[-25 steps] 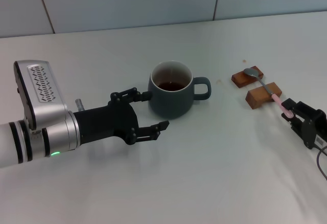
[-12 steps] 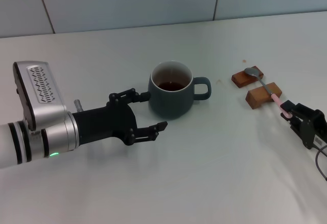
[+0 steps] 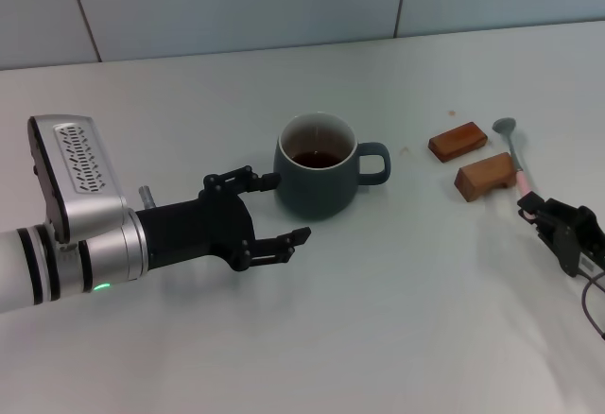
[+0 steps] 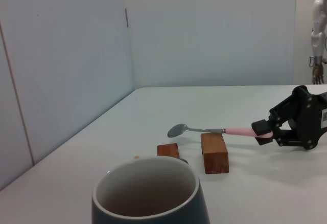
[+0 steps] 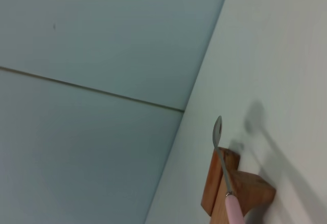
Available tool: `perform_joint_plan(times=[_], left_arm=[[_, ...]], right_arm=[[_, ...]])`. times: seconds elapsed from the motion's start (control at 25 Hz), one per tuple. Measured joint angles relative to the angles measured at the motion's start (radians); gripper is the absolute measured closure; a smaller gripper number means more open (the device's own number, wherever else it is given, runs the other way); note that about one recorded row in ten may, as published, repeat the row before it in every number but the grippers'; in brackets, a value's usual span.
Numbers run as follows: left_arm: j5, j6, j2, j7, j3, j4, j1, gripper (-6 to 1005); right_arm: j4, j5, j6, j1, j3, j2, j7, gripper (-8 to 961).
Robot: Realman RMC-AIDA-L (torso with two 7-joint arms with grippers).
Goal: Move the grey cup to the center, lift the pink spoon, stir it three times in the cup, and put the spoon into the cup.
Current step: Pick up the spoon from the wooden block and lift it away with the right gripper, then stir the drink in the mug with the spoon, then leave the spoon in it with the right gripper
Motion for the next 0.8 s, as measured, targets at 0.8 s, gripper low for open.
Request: perform_joint_plan(times=[0.8], left_arm=[[0.0, 0.009, -0.005, -0.005, 0.002, -0.001, -0.009, 187]], right_arm=[[-0.611, -0.002, -0.44, -0.009, -0.199, 0.006, 0.069, 838]])
